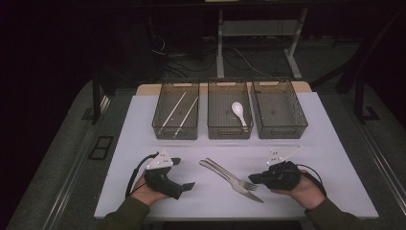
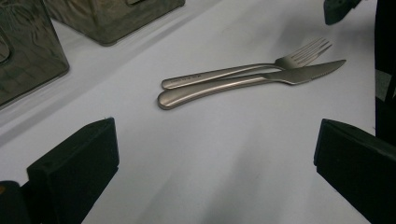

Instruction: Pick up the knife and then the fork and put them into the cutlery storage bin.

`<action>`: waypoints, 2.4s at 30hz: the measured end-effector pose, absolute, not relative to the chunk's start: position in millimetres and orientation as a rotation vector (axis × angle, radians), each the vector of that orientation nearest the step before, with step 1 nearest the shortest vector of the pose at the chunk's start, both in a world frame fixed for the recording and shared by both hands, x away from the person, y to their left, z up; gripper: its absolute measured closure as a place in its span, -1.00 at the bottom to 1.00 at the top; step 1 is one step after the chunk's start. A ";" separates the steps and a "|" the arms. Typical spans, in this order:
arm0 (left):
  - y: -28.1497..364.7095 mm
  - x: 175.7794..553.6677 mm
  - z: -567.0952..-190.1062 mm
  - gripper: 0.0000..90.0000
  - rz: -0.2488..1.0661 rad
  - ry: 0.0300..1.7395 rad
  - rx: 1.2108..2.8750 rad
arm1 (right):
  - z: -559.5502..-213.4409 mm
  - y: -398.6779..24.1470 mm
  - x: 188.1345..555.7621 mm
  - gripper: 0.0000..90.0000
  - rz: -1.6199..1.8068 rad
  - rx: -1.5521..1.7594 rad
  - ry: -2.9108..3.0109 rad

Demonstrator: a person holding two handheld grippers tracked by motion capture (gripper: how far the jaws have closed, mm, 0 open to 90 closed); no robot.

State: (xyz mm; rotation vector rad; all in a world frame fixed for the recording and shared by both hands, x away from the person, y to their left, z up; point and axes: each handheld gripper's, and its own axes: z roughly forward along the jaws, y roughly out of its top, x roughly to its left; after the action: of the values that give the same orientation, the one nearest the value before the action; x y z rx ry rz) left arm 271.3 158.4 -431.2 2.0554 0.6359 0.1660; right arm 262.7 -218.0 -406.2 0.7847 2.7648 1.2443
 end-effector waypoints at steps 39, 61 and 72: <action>157.2 271.0 -431.3 -1.00 0.165 0.634 2.059 | -429.6 -217.2 258.8 0.99 0.954 0.812 2.784; 157.0 271.5 -431.7 -1.00 0.163 0.633 2.062 | -411.5 -229.6 295.0 0.78 1.021 0.824 2.724; 157.2 271.9 -432.4 -1.00 0.157 0.633 2.060 | -401.1 -193.1 332.3 0.74 1.059 0.699 2.765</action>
State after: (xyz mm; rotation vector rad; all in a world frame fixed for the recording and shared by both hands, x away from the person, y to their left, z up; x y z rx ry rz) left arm 271.9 157.2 -432.4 2.0599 0.6329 0.1570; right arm 332.3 -193.1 -401.1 0.6988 2.7646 1.0595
